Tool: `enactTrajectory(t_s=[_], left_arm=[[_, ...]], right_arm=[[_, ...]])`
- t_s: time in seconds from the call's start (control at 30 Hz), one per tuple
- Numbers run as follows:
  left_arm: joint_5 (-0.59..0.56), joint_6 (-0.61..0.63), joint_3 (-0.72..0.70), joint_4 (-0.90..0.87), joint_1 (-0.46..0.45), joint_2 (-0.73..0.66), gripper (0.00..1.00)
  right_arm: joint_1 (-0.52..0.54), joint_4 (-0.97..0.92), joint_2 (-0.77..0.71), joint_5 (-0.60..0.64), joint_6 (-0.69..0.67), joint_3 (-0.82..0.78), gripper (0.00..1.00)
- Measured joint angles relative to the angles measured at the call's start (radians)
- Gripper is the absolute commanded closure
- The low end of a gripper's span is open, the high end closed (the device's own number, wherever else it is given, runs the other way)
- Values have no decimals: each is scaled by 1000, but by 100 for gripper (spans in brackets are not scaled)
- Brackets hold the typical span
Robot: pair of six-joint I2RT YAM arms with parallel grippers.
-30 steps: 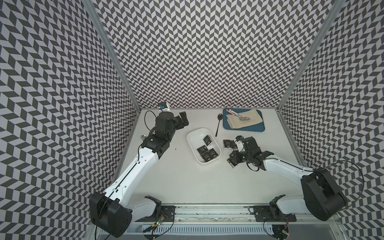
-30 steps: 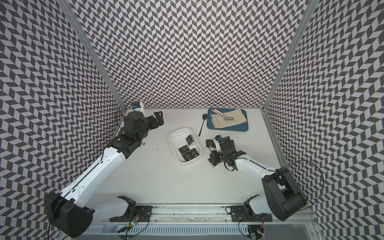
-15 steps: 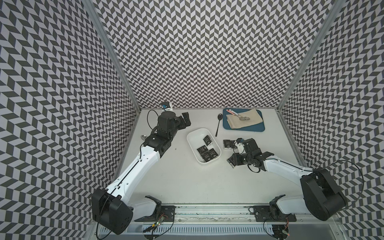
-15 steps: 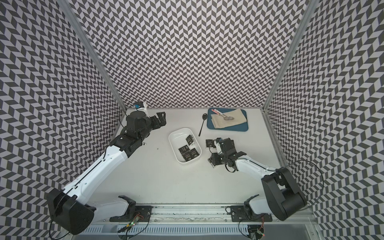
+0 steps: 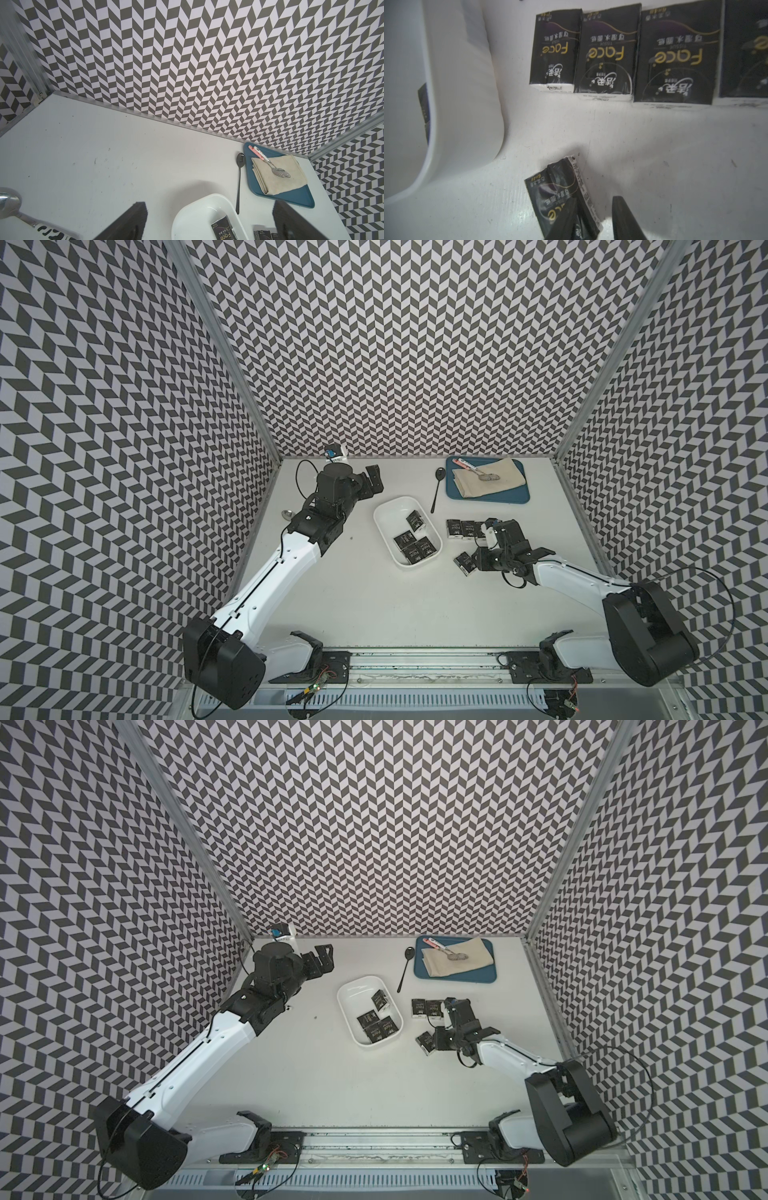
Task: Take the pocket tissues out of the storage box
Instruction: Move the pocket tissues to the center of the board.
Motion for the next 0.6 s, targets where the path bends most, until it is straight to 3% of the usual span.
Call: enactTrajectory(t_s=[0.6], left_arm=[[0,0,0,0,-13,0,1]], right_arm=[[-25,26,-10,14,18,-31,90]])
